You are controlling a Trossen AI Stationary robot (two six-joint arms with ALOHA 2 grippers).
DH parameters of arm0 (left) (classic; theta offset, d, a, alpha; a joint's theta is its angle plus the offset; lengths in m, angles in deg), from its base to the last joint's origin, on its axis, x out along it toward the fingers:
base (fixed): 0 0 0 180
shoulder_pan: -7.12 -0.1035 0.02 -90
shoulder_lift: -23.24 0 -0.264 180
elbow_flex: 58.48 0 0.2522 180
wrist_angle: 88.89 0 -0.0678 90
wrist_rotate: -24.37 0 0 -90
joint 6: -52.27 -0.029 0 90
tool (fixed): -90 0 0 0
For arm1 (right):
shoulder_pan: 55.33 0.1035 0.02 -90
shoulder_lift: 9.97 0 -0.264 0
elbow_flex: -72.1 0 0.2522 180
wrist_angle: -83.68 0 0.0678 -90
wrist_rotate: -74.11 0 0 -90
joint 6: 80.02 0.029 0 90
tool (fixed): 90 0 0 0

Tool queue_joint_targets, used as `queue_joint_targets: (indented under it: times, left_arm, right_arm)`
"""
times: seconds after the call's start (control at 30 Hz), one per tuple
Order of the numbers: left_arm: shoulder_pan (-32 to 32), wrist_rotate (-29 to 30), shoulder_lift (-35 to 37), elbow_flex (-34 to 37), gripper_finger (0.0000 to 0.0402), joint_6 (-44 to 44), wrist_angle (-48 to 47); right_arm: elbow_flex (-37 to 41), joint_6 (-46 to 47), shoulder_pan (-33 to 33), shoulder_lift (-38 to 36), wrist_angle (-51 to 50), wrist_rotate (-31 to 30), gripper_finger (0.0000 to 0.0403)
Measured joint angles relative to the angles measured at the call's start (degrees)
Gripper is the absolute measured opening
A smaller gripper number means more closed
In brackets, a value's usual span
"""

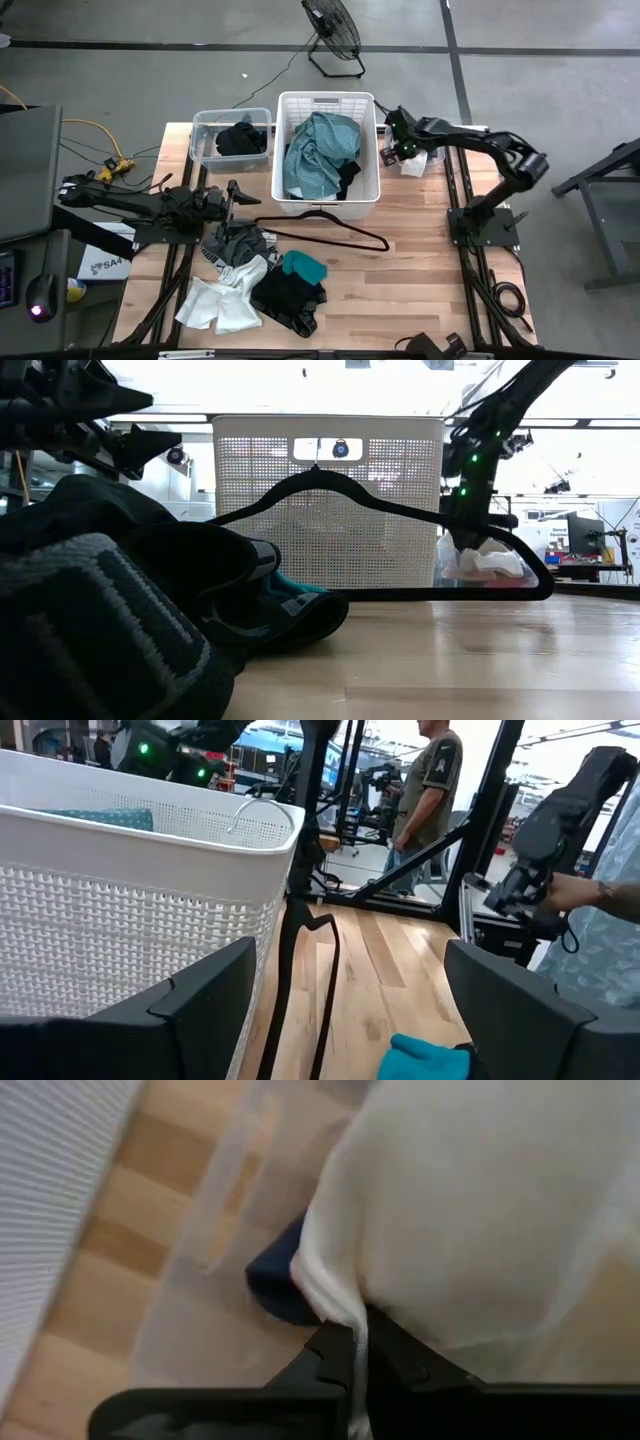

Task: Pick & Place Cloths
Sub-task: Put the white sock into the right transparent bin

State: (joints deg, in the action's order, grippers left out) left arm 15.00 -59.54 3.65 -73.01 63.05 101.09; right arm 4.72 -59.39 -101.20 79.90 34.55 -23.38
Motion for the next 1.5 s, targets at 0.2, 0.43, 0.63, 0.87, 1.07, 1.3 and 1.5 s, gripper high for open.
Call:
queue_joint_targets:
  times: [0.2, 0.43, 0.63, 0.87, 1.07, 1.3, 1.5]
  left_arm:
    - [0.00, 0.00, 0.00, 0.04, 0.0319, 0.21, -0.39]
    - [0.00, 0.00, 0.00, 0.04, 0.0319, 0.23, -1.29]
    - [0.00, 0.00, 0.00, 0.04, 0.0319, 0.26, -1.26]
    - [0.00, -0.02, 0.00, 0.04, 0.0319, 1.36, -1.35]
    - [0.00, -0.02, 0.00, 0.04, 0.0319, 1.50, -1.39]
    - [0.00, 0.24, -0.02, 0.04, 0.0319, 1.50, -1.41]
    - [0.00, 0.46, -0.02, 0.04, 0.0319, 1.51, -1.86]
  right_arm:
    - [0.00, 0.19, -0.08, 5.41, 2.67, -0.04, 0.0004]
    - [0.02, -0.97, -0.02, 4.35, 3.19, -0.06, 0.0011]
    - [0.02, -1.36, -0.04, -0.56, 3.04, 0.69, 0.0061]
    - [0.02, -1.41, -0.04, -7.61, 2.07, 1.03, 0.0189]
    - [0.02, 3.93, -0.06, -13.61, -1.66, -8.87, 0.0262]
    - [0.02, 4.60, -0.29, -12.61, 2.42, -7.34, 0.0267]
    - [0.02, 4.65, -1.85, -8.21, 10.28, -9.23, 0.0267]
